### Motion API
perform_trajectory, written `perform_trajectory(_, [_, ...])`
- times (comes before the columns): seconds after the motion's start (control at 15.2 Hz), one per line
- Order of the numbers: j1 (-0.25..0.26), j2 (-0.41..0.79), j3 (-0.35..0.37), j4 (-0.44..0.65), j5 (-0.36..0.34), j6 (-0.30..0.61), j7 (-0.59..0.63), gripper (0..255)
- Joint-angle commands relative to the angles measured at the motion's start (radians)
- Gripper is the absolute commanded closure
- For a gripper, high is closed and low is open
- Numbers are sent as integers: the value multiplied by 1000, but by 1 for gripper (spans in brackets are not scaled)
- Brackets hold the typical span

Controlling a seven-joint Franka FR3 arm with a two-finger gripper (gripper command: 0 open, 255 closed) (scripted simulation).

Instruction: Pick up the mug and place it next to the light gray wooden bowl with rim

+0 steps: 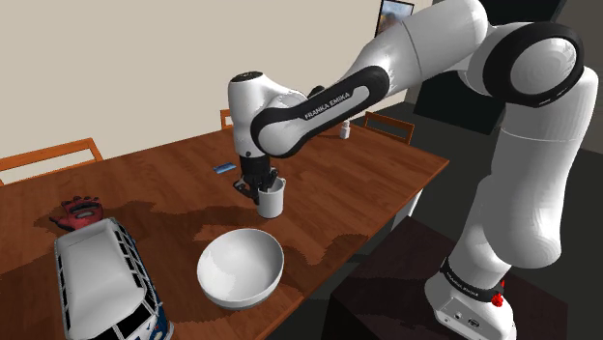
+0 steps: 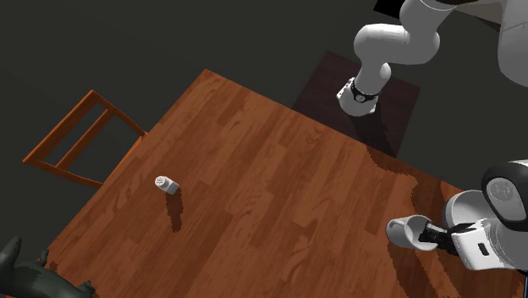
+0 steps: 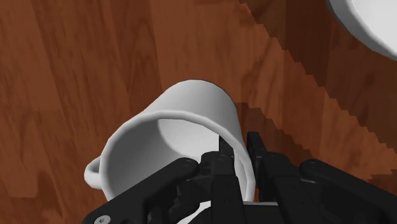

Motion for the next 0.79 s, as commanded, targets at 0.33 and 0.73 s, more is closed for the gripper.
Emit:
perform_trajectory(0.33, [2,24,-2,-22,-10,45,9,255])
perform_trajectory(0.73, [2,24,-2,-22,-10,45,9,0])
